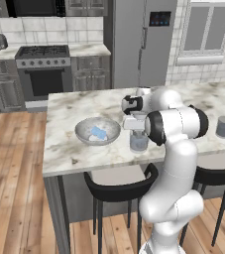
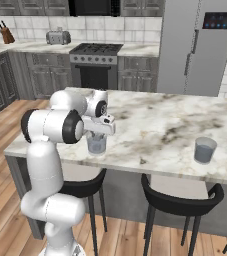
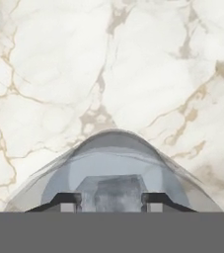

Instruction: There are four ice cubes in the ice bowl. Place two ice cubes in each glass of water.

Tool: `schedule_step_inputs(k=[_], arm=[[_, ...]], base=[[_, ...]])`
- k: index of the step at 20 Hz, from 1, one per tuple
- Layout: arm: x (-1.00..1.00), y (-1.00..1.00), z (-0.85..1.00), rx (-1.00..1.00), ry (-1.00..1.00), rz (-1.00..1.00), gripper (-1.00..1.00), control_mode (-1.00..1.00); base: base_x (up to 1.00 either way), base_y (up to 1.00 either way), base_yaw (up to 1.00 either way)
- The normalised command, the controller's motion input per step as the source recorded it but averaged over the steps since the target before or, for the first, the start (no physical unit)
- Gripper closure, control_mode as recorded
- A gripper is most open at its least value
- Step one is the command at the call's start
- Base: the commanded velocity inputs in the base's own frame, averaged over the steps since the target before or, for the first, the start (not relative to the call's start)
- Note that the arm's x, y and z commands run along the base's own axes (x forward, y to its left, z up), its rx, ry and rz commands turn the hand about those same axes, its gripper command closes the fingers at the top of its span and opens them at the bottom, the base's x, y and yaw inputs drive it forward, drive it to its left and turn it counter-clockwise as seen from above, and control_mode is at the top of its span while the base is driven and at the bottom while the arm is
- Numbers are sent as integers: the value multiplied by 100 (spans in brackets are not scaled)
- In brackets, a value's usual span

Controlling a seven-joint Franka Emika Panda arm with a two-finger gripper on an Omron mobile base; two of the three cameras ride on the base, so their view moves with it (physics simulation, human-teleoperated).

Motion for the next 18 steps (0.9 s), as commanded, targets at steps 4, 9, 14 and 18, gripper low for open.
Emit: schedule_step_inputs(k=[4, 9, 14, 18], arm=[[-7, 0, 0, 0, 0, 0, -100, -100], [-12, 0, 0, 0, 0, 0, -100, -100], [-6, 0, 4, 0, 0, 0, -100, -100], [-4, 0, 14, 0, 0, 0, -100, -100]], base=[[0, 0, 0], [0, 0, 0], [0, 0, 0], [0, 0, 0]])
